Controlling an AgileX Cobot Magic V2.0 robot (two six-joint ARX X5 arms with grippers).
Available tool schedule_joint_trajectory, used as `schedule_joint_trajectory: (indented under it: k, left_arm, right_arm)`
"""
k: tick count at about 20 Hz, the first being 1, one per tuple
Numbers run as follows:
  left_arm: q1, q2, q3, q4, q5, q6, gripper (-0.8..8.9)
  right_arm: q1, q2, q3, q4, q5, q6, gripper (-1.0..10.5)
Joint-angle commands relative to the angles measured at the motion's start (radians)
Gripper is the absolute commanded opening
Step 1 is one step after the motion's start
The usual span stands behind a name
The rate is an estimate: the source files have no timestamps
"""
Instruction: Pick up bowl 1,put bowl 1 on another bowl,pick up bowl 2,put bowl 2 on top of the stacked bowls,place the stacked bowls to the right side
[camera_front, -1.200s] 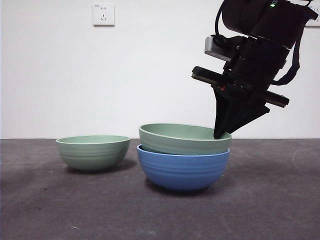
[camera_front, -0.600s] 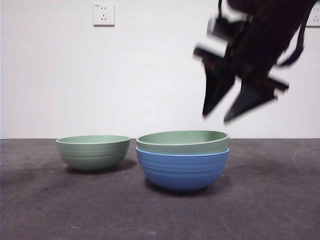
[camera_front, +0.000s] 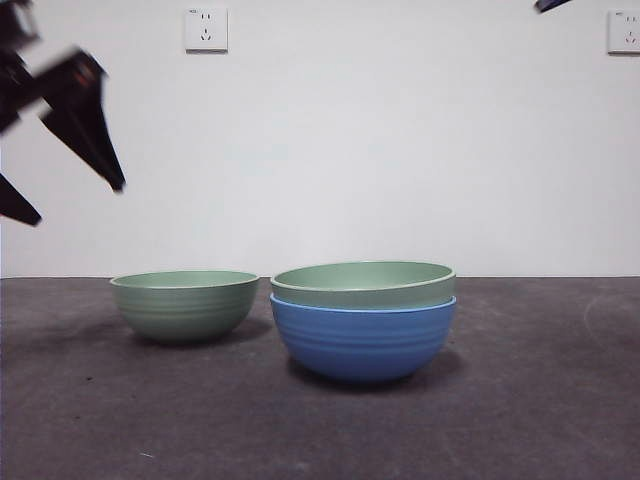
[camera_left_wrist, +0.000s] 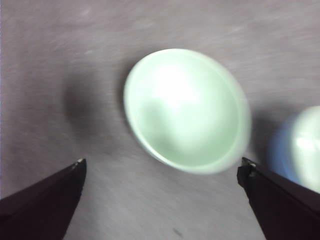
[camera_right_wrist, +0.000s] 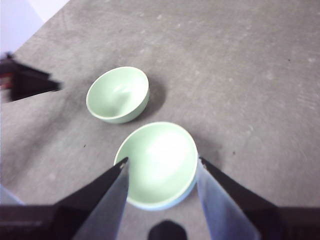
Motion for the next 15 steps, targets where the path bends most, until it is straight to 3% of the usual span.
schedule_joint_trajectory:
  k: [1, 9, 15]
  left_arm:
    - [-0.024, 0.106, 0.066, 0.011, -0.049, -0.007, 5.97]
    - [-0.07, 0.393, 0.213, 0.033, -0.118, -0.031, 5.73]
    - [-0.077, 0.406, 0.213, 0.034, -0.135, -0.03, 1.55]
  right_arm:
    - [0.001, -0.03, -0.002, -0.026, 0.003, 0.03, 2.2]
    - [0.001, -0.071, -0.002, -0.08, 0.003, 0.047, 2.2]
    - [0.0, -0.071, -0.002, -0.08, 0.004, 0.046, 2.2]
